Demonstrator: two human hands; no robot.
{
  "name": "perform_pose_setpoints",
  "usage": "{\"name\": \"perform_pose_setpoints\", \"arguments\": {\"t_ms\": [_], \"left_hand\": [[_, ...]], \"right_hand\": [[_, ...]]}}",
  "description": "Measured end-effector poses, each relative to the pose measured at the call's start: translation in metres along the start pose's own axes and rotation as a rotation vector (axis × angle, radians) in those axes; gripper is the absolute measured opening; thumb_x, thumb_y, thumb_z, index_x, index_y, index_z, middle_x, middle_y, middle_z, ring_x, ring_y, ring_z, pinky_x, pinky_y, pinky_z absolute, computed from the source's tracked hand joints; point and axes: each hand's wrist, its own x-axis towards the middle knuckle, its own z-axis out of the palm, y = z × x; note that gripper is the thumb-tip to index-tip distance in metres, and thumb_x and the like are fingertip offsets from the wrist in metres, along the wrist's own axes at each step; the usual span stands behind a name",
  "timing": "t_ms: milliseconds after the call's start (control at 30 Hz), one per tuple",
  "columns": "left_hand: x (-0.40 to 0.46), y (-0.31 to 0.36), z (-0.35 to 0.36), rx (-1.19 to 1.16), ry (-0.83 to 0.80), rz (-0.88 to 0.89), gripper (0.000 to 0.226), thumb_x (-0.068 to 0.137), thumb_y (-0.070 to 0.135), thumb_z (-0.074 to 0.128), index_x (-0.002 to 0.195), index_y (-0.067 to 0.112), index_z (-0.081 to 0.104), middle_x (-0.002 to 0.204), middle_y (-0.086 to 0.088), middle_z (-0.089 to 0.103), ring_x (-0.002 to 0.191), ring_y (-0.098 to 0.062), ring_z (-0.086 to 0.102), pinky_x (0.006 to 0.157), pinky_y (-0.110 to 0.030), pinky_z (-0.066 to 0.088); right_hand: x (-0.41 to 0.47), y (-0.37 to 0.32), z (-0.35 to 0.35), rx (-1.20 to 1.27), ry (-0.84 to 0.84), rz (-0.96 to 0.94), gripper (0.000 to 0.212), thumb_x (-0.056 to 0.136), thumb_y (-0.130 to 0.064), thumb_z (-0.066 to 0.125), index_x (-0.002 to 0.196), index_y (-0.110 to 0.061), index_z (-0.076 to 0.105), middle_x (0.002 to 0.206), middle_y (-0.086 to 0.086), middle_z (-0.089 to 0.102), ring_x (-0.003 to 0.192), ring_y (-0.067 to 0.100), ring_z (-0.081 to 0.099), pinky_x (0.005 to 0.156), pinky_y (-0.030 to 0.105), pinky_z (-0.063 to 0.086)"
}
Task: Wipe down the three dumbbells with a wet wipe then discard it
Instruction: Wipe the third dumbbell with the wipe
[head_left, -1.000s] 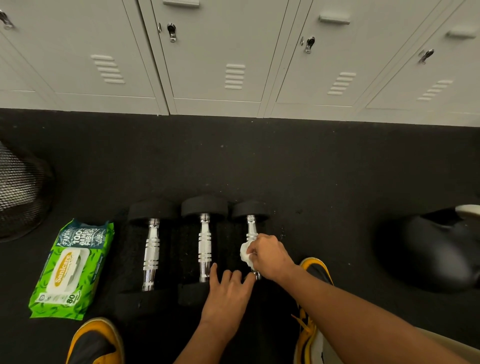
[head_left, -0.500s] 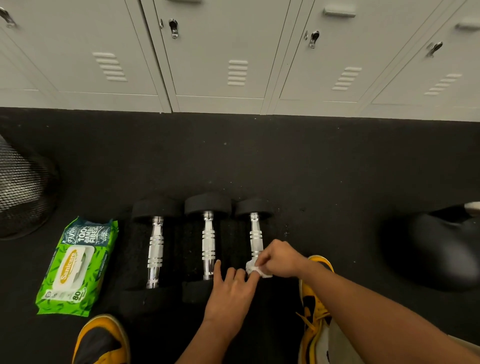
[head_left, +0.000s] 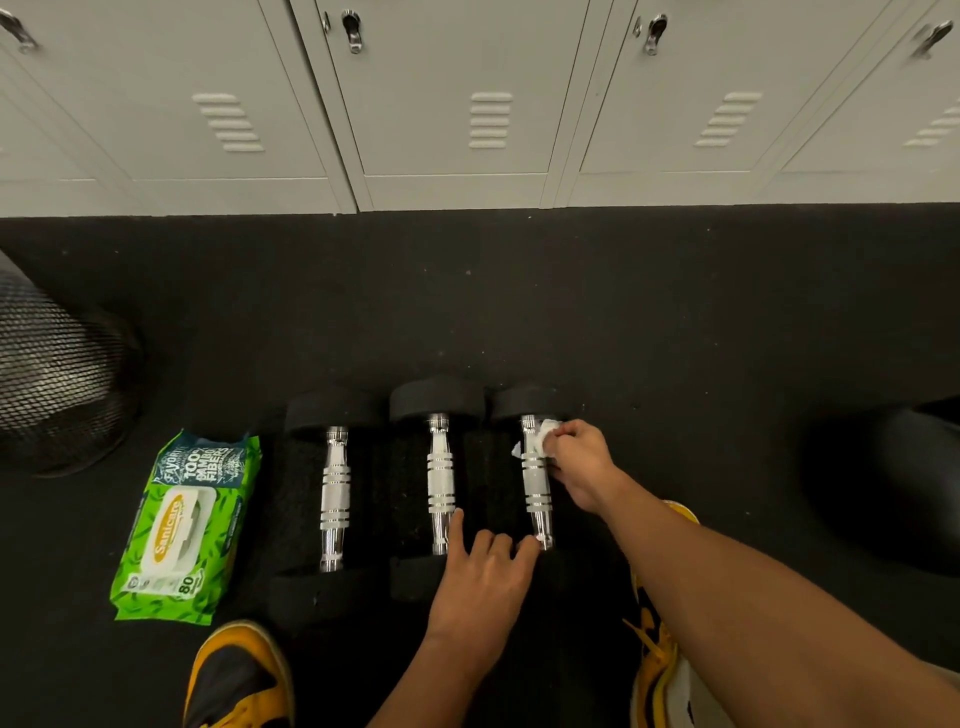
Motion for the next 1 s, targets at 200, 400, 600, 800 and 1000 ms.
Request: {"name": "perform_pose_setpoints", "arguments": {"t_ms": [200,400,600,800,1000], "left_hand": [[0.001,0.001,-0.004,-0.01,-0.001,0.014,0.067,0.049,0.024,0.092,0.107,0.023,0.058,0.079,0.0,0.065,0.078,-0.02,0.065,0.103,-0.062,0.031],[0.0,0.0,-0.006,-0.008,-0.014,0.018,0.064,0.05,0.023,0.09,0.106,0.021,0.059,0.078,0.0,0.064,0.077,-0.02,0.064,0.102,-0.062,0.035],[0.0,0.001,-0.003,-0.01,-0.003,0.024,0.061,0.057,0.023,0.088,0.109,0.022,0.056,0.083,-0.001,0.065,0.083,-0.022,0.064,0.106,-0.063,0.026],[0.001,0.001,-0.006,0.013,-0.02,0.061,0.063,0.051,0.02,0.089,0.108,0.018,0.063,0.081,-0.005,0.065,0.084,-0.025,0.064,0.104,-0.065,0.029],[0.006,0.011,-0.01,0.057,-0.026,0.122,0.055,0.058,0.026,0.085,0.11,0.016,0.069,0.081,-0.007,0.067,0.088,-0.028,0.064,0.105,-0.067,0.024]], "right_hand": [[0.001,-0.005,-0.001,0.169,-0.086,0.097,0.023,0.088,0.004,0.053,0.105,-0.011,0.056,0.105,0.015,0.065,0.098,0.03,0.064,0.08,0.045,0.053],[0.001,-0.002,0.0,0.222,-0.163,0.125,0.015,0.088,0.003,0.055,0.09,-0.012,0.057,0.098,0.012,0.065,0.088,0.026,0.063,0.077,0.043,0.05],[-0.012,-0.002,0.01,0.126,-0.019,-0.008,0.017,0.089,-0.005,0.065,0.095,-0.013,0.051,0.099,0.011,0.063,0.082,0.019,0.062,0.066,0.033,0.049],[-0.028,0.001,0.037,-0.336,0.303,-0.224,0.026,0.09,-0.018,0.068,0.104,-0.017,0.046,0.105,0.006,0.059,0.089,0.018,0.061,0.071,0.029,0.05],[-0.032,-0.01,0.062,-0.526,0.54,-0.12,0.046,0.087,-0.019,0.07,0.123,-0.013,0.041,0.12,0.011,0.059,0.12,0.03,0.052,0.101,0.048,0.037]]}}
